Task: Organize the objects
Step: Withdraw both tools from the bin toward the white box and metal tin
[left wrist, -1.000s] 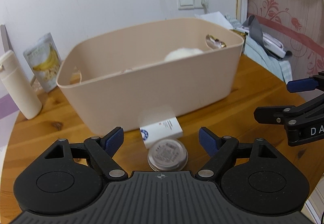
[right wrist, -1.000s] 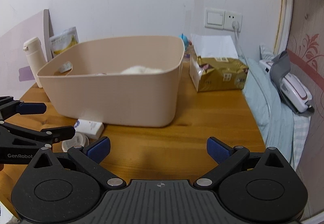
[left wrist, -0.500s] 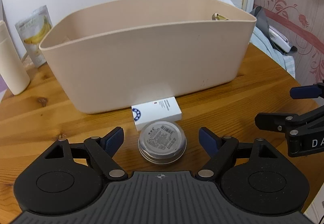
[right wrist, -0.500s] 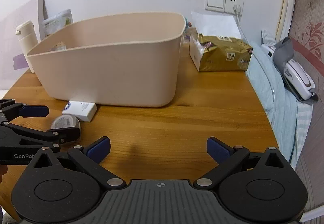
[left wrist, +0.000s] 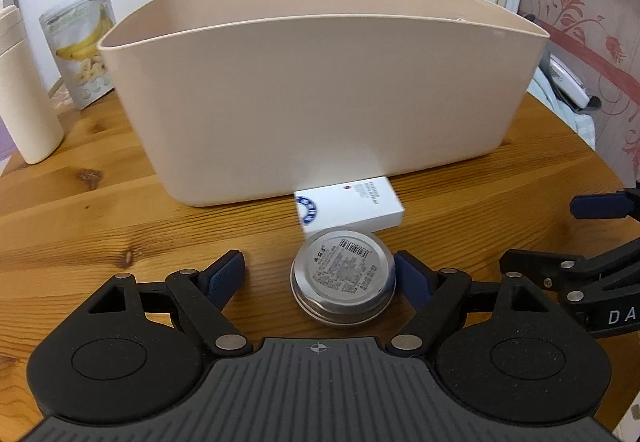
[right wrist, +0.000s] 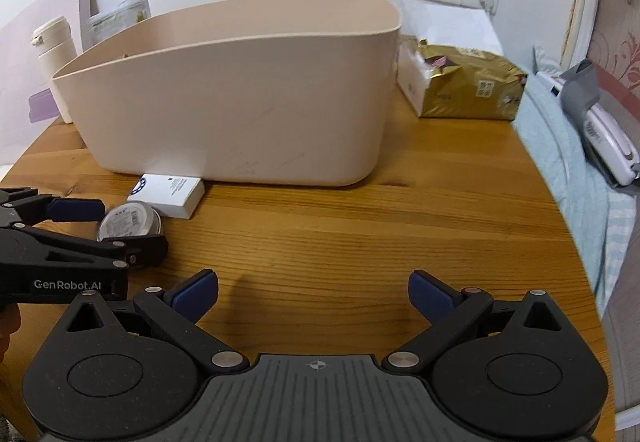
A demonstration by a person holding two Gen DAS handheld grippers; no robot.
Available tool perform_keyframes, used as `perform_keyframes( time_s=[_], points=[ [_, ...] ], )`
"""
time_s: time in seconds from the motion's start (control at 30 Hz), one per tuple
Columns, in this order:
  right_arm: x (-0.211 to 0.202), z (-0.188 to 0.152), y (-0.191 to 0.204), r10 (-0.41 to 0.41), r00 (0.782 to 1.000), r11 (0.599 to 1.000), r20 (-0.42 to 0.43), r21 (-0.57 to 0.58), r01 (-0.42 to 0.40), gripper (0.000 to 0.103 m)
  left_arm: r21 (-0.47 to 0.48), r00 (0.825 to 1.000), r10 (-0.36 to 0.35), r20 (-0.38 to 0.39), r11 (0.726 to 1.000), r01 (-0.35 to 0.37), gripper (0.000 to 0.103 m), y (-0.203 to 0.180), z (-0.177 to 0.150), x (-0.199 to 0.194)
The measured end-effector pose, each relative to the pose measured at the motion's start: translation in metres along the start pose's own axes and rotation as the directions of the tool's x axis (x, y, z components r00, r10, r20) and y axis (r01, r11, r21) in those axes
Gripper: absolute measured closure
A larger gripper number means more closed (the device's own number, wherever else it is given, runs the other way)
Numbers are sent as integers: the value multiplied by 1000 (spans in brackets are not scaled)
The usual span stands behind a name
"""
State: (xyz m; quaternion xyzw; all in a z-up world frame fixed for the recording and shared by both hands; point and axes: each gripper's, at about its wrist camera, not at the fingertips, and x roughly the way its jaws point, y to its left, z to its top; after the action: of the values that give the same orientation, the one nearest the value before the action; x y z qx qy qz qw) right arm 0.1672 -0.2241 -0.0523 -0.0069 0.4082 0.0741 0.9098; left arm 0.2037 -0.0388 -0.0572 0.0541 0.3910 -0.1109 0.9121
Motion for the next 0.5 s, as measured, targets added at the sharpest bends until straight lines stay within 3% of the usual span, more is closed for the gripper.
perform_keyframes(
  time_s=[0.5],
  points=[
    [23, 4, 41, 6, 1000, 1000, 9, -26, -6, 0, -44, 999, 35, 24, 998, -34, 20, 51, -1, 1]
  ],
)
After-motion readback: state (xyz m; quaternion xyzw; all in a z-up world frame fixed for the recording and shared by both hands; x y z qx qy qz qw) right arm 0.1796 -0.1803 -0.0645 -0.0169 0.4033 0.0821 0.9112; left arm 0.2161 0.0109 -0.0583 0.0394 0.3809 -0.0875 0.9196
